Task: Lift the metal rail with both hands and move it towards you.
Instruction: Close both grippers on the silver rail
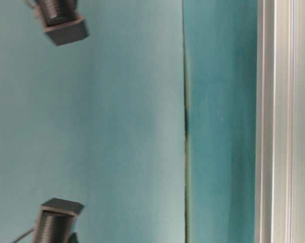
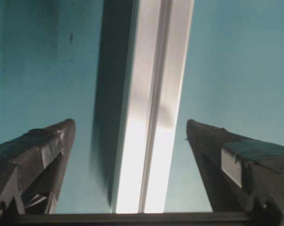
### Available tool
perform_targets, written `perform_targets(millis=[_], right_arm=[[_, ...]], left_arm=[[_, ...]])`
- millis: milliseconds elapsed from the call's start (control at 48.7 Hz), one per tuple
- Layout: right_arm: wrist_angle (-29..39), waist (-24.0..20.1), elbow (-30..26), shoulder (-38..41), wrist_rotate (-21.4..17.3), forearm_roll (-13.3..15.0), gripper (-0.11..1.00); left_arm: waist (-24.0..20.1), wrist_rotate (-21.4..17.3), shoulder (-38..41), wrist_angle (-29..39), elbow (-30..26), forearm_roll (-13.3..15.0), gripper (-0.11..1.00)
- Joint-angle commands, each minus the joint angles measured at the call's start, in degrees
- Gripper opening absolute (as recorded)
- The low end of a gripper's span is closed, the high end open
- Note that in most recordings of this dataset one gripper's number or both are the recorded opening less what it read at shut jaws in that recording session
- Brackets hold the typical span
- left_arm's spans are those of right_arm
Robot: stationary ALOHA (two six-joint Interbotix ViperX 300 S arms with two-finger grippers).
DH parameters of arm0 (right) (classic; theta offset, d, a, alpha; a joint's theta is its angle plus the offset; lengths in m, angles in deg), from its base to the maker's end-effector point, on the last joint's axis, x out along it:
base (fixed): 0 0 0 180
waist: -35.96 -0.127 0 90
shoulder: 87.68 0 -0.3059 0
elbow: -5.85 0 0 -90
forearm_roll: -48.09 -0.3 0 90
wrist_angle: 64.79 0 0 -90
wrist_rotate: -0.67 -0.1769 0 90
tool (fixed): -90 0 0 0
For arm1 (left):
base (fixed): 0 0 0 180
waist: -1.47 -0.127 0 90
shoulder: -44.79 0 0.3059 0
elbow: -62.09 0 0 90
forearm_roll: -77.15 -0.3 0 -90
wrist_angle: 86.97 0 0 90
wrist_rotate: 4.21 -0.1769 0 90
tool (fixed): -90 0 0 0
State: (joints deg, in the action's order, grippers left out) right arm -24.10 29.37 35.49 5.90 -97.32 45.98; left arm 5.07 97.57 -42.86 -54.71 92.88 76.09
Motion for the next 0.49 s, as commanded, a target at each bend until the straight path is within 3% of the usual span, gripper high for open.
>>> perform_targets(millis=[0, 472], right_arm=[[-1.85, -0.26, 0.7, 0.79, 0.0, 0.09, 1.0], [-12.66, 0.26, 6.06, 6.24, 0.0, 0.35, 1.0]], left_arm=[[0.18, 0.26, 0.62, -1.85, 0.35, -0.18, 0.98], [0.26, 0.26, 7.91, -10.28, 2.11, -0.18, 0.98]])
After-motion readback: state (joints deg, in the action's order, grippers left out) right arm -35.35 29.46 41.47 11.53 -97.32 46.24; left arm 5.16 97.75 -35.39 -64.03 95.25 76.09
